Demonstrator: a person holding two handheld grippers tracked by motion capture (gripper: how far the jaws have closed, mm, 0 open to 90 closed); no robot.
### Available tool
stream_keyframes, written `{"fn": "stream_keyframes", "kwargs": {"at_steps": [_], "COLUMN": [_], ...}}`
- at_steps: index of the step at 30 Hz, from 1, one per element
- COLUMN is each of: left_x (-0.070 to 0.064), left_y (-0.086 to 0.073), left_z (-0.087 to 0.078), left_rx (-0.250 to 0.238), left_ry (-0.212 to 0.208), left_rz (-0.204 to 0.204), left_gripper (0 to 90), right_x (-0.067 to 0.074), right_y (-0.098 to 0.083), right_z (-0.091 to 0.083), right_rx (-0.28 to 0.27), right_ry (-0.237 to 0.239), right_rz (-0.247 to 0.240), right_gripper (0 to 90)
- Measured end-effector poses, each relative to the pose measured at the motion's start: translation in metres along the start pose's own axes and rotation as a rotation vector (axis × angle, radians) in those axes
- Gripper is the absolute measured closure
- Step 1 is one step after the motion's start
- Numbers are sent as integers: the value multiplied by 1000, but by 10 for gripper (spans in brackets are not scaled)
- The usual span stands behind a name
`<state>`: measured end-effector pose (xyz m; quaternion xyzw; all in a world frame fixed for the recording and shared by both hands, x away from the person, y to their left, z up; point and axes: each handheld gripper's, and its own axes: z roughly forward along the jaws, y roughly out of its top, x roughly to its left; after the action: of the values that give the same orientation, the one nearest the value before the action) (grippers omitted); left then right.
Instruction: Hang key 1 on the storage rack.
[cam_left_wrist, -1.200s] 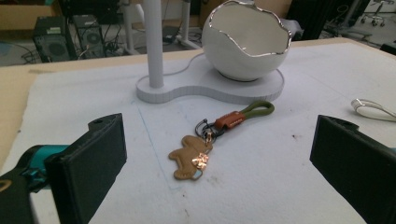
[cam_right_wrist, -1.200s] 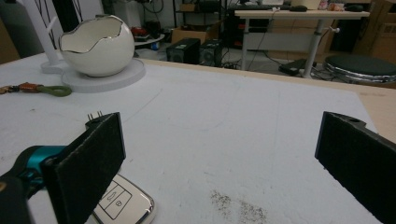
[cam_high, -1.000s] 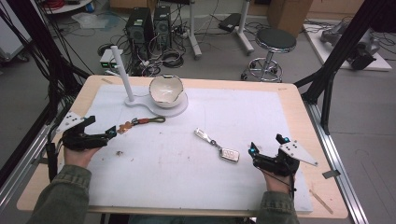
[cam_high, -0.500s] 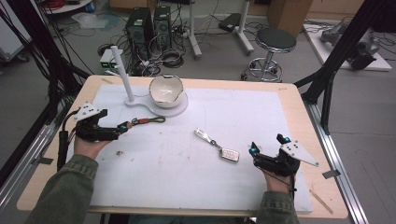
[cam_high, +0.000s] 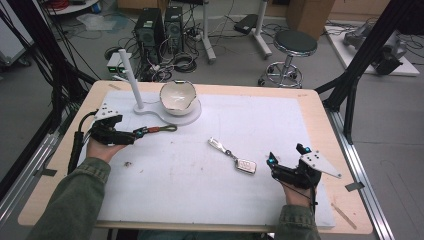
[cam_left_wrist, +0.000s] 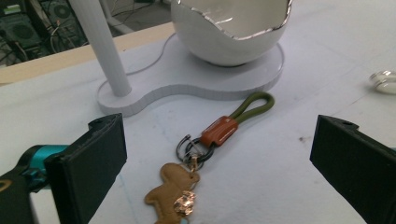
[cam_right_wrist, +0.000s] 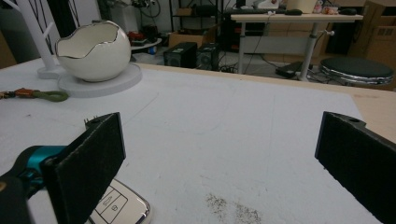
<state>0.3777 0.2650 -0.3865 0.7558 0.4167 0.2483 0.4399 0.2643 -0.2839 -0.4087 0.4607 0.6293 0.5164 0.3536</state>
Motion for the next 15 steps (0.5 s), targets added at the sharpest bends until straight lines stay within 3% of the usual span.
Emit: {"fn": "stream_keyframes", "kwargs": {"at_steps": [5,15], "left_x": [7,4], "left_y": [-3,3], "left_z": [5,22], "left_rx": [16,73], "left_ry": [-6,-44], "left_rz": [-28,8], "left_gripper": [42,42], "right_x": [1,1], "right_y": [0,0], "right_z": [1,2], "right_rx": [4,9], "right_ry": [4,11], "right_rz": [-2,-4], "right_gripper": [4,5]}}
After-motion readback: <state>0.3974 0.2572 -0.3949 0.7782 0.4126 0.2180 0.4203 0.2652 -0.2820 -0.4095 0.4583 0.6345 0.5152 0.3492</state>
